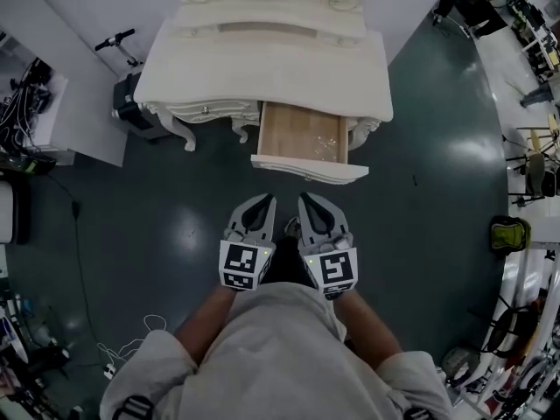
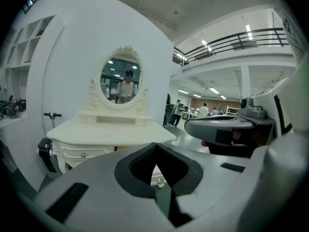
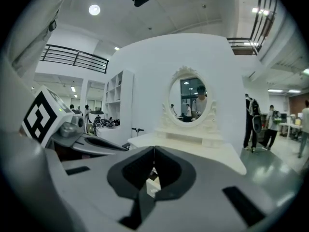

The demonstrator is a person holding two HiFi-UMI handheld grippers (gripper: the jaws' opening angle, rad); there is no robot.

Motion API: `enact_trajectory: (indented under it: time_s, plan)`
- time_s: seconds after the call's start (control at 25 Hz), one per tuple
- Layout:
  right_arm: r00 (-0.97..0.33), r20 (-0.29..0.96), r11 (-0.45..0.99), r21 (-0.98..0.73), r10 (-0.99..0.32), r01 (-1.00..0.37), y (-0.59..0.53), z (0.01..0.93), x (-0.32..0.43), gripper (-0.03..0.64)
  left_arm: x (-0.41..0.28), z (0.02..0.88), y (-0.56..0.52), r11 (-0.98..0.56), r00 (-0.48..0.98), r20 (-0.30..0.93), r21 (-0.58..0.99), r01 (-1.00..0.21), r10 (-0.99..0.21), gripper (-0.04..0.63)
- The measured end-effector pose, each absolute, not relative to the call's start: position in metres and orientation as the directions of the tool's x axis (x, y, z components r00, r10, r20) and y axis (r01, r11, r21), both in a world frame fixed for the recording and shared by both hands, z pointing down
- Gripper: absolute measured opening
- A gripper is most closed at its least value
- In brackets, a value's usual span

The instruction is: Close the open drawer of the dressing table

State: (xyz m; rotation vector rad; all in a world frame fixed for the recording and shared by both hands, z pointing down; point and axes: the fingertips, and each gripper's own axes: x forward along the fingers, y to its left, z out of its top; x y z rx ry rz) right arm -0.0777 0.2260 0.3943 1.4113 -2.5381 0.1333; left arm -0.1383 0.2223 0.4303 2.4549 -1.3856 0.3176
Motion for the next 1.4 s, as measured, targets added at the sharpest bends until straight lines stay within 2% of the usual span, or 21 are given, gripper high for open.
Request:
enact_trajectory:
  time_s: [0.4, 0.84, 1.4]
  plan:
    - [-0.536, 0.278, 0.542, -0.062, -0.797, -0.838, 0.176, 0.425, -0.045, 0.015, -0.112, 0.465, 0.171, -0.483, 0.494, 0.463, 0.151, -0.862, -0.736, 0.005]
    - [-0.544, 0.364, 0.563, -0.064, -0.756, -0.824, 0.155, 0.465, 0.005, 0.015, -0.103, 0.488, 0.139, -0.417, 0.429, 0.518, 0.147, -0.897, -0.74, 0.005]
    - [-0.544, 0.494, 0.588, -0.08, -0.678, -0.805, 0.134, 0.517, 0.031, 0.015, -0.099, 0.521, 0.114, -0.49, 0.451, 0.585, 0.104, -0.866, -0.674, 0.005]
